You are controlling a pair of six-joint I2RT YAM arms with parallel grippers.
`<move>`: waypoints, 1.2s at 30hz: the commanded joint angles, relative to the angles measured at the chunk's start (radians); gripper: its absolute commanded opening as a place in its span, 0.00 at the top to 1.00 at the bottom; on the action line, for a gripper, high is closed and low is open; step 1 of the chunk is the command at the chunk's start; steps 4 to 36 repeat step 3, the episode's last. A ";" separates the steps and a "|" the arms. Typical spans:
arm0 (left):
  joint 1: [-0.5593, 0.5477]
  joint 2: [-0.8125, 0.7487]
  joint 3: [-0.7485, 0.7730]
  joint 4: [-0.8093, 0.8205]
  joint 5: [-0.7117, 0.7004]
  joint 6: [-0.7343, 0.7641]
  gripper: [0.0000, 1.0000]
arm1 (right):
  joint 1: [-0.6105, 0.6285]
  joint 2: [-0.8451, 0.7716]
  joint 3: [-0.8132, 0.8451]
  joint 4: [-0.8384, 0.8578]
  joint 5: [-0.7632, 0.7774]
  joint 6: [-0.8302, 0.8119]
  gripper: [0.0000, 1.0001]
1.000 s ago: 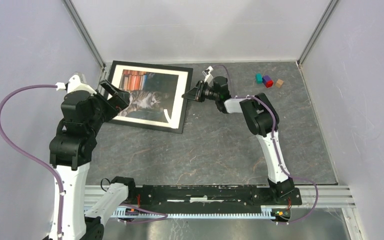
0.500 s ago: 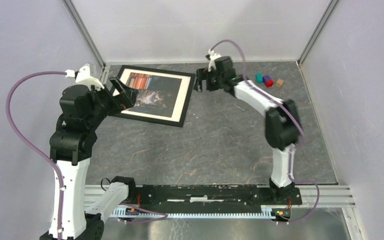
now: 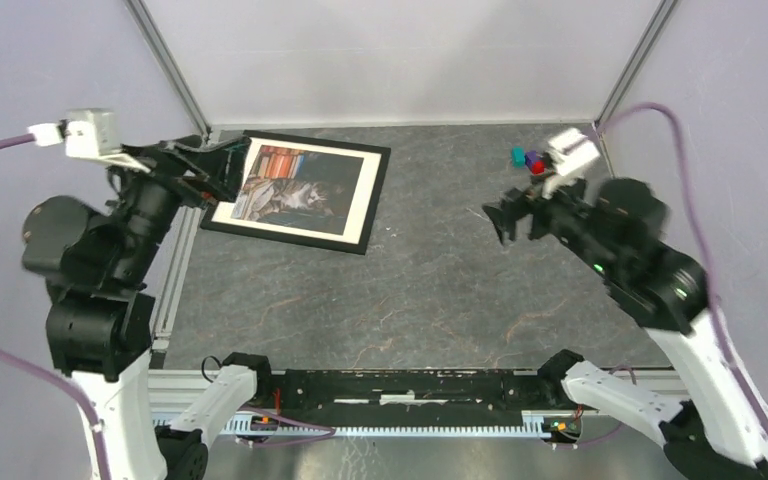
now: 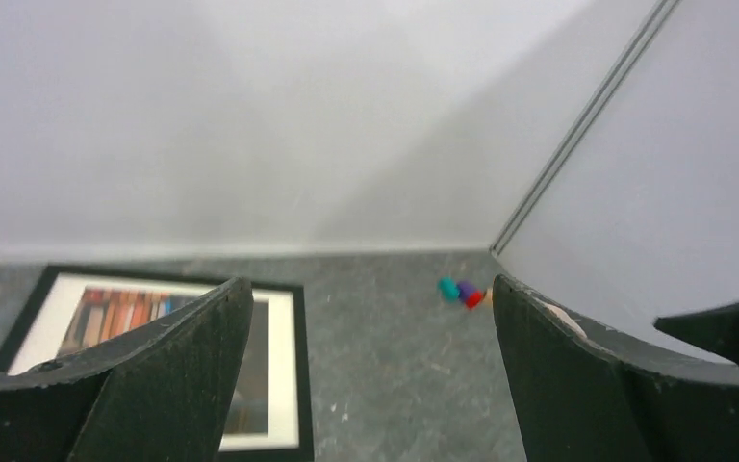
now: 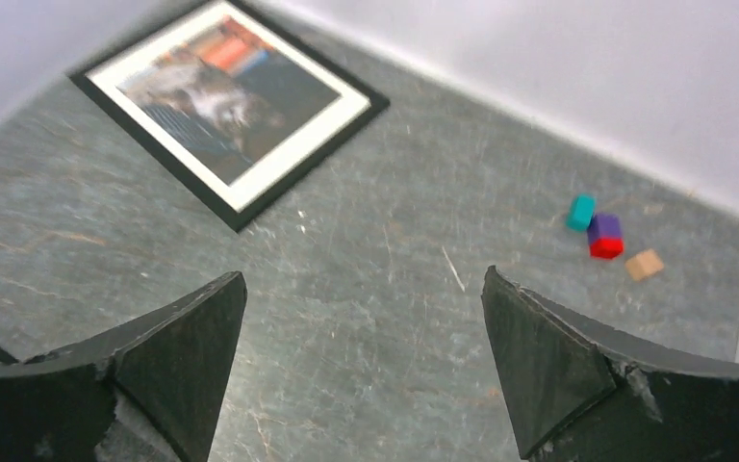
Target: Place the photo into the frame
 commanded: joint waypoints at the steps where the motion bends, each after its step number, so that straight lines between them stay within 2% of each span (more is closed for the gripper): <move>1: 0.004 -0.009 0.048 0.097 -0.013 0.000 0.00 | 0.002 -0.135 0.116 -0.021 -0.046 -0.090 0.02; 3: 0.004 -0.007 0.037 0.133 -0.003 -0.019 0.00 | 0.001 -0.162 0.140 0.006 -0.007 -0.117 0.02; 36: 0.004 -0.007 0.037 0.133 -0.003 -0.019 0.00 | 0.001 -0.162 0.140 0.006 -0.007 -0.117 0.02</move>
